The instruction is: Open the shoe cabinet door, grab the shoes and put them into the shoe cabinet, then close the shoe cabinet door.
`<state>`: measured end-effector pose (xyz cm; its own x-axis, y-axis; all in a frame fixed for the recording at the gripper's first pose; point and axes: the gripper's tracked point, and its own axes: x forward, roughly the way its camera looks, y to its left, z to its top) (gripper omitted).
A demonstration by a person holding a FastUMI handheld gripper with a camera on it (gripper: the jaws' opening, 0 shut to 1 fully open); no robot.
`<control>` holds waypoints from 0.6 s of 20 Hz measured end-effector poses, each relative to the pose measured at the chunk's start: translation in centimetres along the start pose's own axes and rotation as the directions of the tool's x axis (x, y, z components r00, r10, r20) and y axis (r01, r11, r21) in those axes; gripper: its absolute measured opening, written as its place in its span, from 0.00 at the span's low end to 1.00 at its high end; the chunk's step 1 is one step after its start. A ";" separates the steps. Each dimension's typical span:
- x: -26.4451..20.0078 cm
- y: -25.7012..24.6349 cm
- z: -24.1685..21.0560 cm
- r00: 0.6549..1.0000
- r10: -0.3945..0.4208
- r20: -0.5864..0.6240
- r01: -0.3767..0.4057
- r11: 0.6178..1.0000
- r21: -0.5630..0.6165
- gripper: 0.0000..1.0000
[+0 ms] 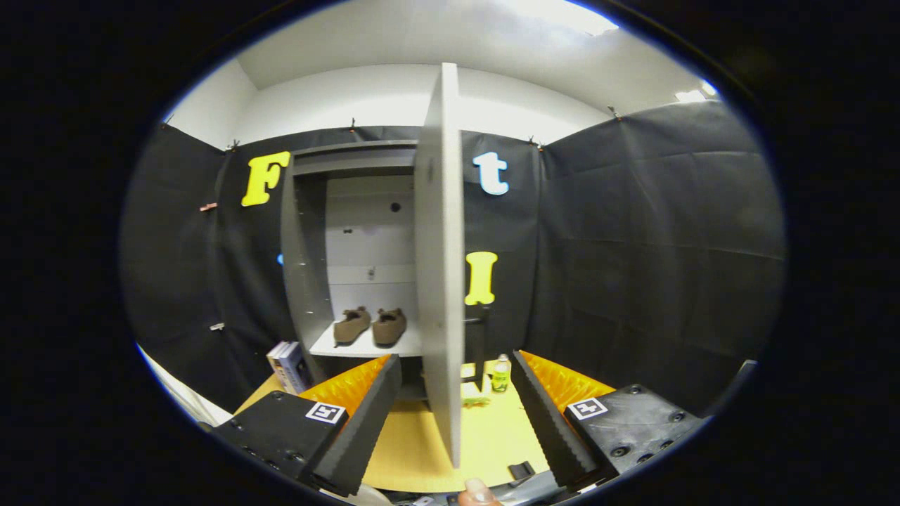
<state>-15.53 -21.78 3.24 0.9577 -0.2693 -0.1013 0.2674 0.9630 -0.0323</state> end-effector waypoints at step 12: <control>9.1 -3.4 -4.6 0.990 0.103 -0.095 -0.096 0.993 0.073 0.99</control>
<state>-8.20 -27.52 -2.11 0.9657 -0.1678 -0.1983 0.1809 0.9822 0.0500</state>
